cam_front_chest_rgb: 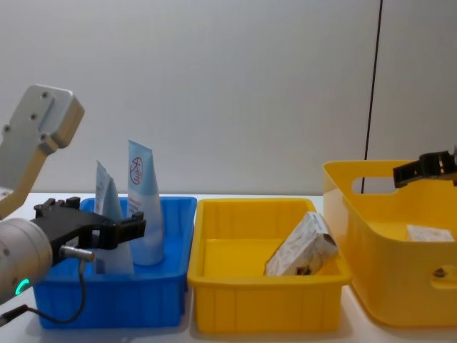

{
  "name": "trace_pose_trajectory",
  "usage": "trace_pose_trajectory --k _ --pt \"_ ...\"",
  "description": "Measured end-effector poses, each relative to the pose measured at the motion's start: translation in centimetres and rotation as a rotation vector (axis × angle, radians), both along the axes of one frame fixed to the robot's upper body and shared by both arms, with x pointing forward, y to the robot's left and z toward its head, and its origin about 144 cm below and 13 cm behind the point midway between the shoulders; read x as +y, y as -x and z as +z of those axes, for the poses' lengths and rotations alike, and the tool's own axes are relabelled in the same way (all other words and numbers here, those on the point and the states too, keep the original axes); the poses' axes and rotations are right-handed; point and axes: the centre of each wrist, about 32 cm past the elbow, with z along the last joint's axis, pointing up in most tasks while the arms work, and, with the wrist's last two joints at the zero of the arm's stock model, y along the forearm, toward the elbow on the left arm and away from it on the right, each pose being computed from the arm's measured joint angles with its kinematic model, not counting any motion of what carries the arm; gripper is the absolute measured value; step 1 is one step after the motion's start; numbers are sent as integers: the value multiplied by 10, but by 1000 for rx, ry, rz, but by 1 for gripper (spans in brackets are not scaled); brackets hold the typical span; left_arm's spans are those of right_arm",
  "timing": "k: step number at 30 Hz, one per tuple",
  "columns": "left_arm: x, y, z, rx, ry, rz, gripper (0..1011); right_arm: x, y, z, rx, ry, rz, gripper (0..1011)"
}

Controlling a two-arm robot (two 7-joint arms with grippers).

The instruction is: Bimanual collaborative sorting of washing and personal care products

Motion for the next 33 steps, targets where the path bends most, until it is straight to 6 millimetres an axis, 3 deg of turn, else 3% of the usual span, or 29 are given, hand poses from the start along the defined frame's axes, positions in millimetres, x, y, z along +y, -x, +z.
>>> trace_pose_trajectory --k 28,33 --pt "-10 -20 -3 -34 -24 42 1002 0 0 0 0 0 0 1003" --pt "-10 -21 -2 -37 -24 40 910 0 0 0 0 0 0 1003"
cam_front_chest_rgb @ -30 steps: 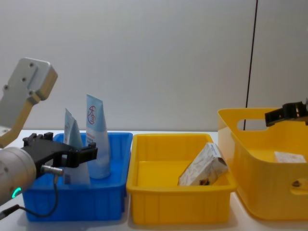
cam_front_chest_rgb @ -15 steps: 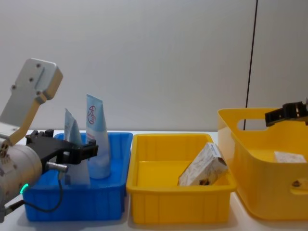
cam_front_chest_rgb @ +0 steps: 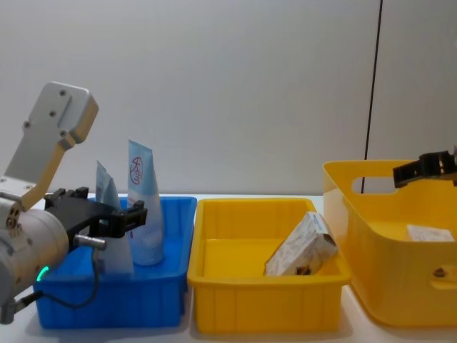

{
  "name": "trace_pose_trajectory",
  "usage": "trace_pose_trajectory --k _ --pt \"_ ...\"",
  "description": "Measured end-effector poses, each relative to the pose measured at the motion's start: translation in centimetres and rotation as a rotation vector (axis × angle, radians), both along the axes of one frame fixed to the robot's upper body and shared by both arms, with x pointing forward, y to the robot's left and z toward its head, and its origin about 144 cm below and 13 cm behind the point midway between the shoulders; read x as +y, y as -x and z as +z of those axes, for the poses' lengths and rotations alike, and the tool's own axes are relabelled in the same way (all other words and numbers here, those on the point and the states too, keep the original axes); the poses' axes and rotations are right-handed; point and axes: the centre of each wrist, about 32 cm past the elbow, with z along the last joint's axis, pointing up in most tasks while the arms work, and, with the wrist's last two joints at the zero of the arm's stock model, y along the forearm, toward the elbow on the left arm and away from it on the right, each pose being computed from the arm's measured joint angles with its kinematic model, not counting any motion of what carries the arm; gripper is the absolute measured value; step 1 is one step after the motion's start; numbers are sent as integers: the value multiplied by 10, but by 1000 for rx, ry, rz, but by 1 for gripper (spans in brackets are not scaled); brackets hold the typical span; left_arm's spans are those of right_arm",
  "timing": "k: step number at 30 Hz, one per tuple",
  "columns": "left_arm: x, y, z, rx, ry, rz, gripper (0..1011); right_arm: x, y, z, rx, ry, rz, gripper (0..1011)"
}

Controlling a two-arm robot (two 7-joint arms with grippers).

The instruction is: Bimanual collaborative sorting of washing and personal care products

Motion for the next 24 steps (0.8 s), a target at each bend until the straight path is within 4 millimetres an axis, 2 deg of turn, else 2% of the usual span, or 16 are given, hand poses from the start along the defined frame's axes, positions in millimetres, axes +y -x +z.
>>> trace_pose_trajectory --k 5,6,11,13,16,20,21,24 --pt "0 -1 0 -2 0 -1 793 0 0 0 0 0 0 1003" --pt "-1 -1 0 -3 0 -2 734 0 0 0 0 0 0 1004" --pt "-1 -1 0 -3 0 -2 577 0 0 0 0 0 0 1003" --pt "-1 -2 0 -4 0 -2 563 0 0 0 0 0 0 1004" --pt "-1 -2 0 -4 0 -3 414 0 0 0 0 0 0 1003" --pt "-1 -2 0 -5 0 -3 313 0 0 0 0 0 0 1003" --pt "-1 -2 0 -5 0 -4 261 0 0 0 0 0 0 1003" --pt "-1 -2 0 -5 0 -4 241 0 0 0 0 0 0 1003"
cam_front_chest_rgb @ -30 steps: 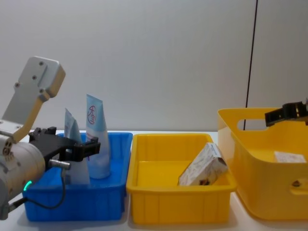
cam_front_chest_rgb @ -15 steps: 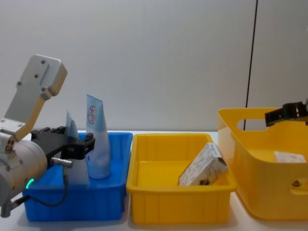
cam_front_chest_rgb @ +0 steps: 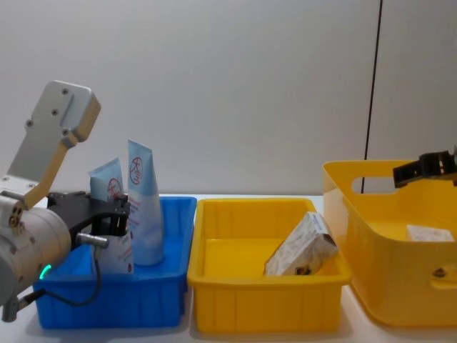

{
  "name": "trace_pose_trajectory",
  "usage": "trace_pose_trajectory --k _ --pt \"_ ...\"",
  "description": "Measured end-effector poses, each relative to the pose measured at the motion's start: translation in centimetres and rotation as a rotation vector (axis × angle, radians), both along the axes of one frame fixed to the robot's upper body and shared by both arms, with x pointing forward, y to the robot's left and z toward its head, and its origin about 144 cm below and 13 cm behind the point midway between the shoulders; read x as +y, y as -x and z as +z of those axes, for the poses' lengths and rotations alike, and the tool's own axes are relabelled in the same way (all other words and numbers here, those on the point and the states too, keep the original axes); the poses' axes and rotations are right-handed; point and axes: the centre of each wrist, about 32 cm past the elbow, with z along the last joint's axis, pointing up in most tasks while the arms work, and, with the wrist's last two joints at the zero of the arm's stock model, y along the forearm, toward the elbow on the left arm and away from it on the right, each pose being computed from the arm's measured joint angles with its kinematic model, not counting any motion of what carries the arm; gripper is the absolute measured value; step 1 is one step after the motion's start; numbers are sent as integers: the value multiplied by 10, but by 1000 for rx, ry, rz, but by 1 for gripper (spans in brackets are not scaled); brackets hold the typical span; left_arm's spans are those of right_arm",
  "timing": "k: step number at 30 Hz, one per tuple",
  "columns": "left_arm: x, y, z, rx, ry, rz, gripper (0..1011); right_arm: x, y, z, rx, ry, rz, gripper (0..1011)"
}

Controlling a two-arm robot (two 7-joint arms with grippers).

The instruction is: Bimanual collaborative sorting of washing and personal care products

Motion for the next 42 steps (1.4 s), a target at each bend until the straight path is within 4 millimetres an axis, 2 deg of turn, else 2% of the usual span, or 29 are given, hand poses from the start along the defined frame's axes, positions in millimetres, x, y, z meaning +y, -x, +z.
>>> trace_pose_trajectory --k 10,26,36,42 --pt "0 0 0 0 0 0 195 0 0 0 0 0 0 1003" --pt "1 0 3 -10 -6 2 194 0 0 0 0 0 0 1004" --pt "6 0 18 -56 -12 18 194 0 0 0 0 0 0 1003" --pt "7 0 36 -112 -9 34 194 0 0 0 0 0 0 1003"
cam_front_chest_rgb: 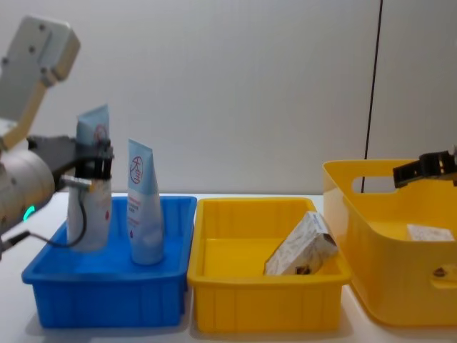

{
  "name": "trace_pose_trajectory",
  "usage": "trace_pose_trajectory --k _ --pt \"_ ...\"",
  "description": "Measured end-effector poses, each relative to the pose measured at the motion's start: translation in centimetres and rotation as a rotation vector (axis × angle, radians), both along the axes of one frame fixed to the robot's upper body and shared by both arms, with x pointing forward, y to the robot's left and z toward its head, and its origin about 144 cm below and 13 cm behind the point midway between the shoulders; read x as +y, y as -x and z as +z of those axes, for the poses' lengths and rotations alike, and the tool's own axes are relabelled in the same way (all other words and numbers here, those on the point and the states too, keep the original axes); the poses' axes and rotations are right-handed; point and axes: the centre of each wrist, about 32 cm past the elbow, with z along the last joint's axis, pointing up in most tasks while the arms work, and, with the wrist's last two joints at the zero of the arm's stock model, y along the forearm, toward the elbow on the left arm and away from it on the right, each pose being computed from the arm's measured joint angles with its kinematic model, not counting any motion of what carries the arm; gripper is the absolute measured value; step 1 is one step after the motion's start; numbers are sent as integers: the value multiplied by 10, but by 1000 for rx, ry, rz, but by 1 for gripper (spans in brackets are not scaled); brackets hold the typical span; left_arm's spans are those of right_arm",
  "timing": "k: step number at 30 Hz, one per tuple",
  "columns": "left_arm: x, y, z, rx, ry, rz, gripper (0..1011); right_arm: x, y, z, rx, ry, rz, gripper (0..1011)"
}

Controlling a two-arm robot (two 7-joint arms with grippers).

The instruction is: Bimanual collaborative sorting of washing and personal care products

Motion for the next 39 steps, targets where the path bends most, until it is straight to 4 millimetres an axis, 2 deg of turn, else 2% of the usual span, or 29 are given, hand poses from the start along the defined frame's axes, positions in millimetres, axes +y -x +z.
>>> trace_pose_trajectory --k 13,24,39 --pt "1 0 52 -170 14 1 194 0 0 0 -2 5 0 1003" --pt "-2 1 96 -315 74 -75 194 7 -3 -3 -73 80 33 1003" --pt "-17 -2 124 -403 170 -254 194 30 -5 -10 -239 207 182 1003"
